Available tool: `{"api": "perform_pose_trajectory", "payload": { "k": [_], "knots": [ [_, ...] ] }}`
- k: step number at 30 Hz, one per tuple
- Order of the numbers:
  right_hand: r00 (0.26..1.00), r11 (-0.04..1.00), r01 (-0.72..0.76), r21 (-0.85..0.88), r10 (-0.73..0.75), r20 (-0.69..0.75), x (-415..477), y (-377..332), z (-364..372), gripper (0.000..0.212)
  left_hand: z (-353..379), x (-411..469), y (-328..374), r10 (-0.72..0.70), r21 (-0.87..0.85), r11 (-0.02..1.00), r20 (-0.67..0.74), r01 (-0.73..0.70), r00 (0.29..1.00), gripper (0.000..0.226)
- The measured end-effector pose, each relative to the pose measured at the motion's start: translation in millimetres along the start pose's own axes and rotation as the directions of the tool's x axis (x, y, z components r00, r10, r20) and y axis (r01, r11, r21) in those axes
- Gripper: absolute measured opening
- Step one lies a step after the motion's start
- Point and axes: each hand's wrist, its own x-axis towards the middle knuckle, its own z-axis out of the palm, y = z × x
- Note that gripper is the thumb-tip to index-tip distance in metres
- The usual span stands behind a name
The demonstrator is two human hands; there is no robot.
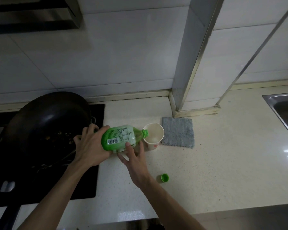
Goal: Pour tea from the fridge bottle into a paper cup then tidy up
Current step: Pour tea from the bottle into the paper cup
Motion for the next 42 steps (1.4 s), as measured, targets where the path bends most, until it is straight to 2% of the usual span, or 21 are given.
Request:
{"api": "perform_pose_trajectory", "payload": {
  "k": [9,13,19,31,35,38,42],
  "knots": [
    [1.0,1.0,-0.006,0.005,0.006,0.013,0.0,0.5,-1.0,0.043,-0.8,-1.0,-0.1,-0.002,0.009,1.0,-0.007,0.002,1.0,0.088],
    [1.0,1.0,-0.01,-0.004,0.01,0.007,-0.7,2.1,1.5,0.049,-2.2,-3.4,-1.5,-0.008,0.012,1.0,-0.008,0.008,1.0,0.086],
    [1.0,1.0,-0.022,-0.022,0.022,0.01,-2.9,6.2,5.6,0.043,-3.2,-9.4,-8.7,-0.017,0.001,1.0,-0.035,0.017,0.999,0.082],
    [0.999,0.995,-0.029,-0.1,0.031,0.025,-16.2,16.8,17.5,0.041,-1.6,-30.9,-27.9,-0.065,-0.05,0.997,-0.03,0.064,0.997,0.084],
    [1.0,0.984,0.021,-0.178,-0.023,-0.009,-21.2,19.8,18.9,0.047,5.2,-41.4,-30.7,-0.096,-0.146,0.985,0.007,0.096,0.995,0.09],
    [0.989,0.946,0.128,-0.297,-0.142,-0.027,-27.9,22.1,19.7,0.06,15.2,-50.2,-28.9,-0.098,-0.213,0.971,0.036,0.104,0.995,0.089],
    [0.964,0.88,0.249,-0.404,-0.266,0.013,-35.7,21.3,17.1,0.064,33.1,-59.1,-27.4,-0.107,-0.415,0.902,0.051,0.119,0.993,0.081]
  ]
}}
